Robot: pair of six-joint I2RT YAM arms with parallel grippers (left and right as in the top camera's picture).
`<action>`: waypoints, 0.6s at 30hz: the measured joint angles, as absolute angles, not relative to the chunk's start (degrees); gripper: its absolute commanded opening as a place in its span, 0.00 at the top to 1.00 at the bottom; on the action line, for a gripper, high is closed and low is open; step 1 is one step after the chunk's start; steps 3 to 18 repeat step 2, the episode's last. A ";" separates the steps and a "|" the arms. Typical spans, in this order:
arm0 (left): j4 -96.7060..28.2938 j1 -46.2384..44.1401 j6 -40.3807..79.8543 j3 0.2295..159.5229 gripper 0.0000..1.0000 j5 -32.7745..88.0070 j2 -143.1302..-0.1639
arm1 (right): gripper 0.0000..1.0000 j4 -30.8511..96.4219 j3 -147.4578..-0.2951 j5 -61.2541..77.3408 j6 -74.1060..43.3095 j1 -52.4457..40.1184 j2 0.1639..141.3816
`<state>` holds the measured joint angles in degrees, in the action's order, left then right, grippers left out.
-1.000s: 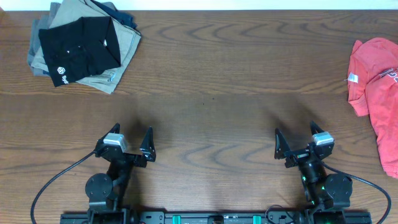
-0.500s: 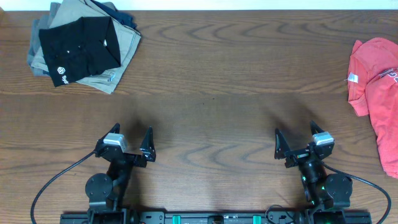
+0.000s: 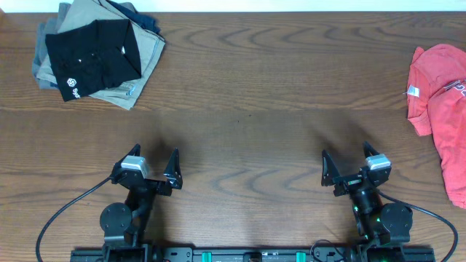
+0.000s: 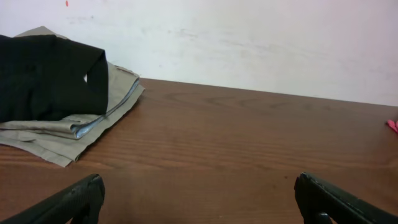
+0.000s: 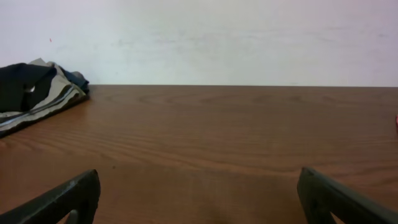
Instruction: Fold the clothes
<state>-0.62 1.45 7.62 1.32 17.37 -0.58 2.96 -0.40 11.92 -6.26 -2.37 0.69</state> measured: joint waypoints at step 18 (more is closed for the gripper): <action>-0.62 1.45 7.62 1.32 0.02 17.37 -0.58 | 0.01 2.96 -0.40 11.92 -6.26 -2.37 0.69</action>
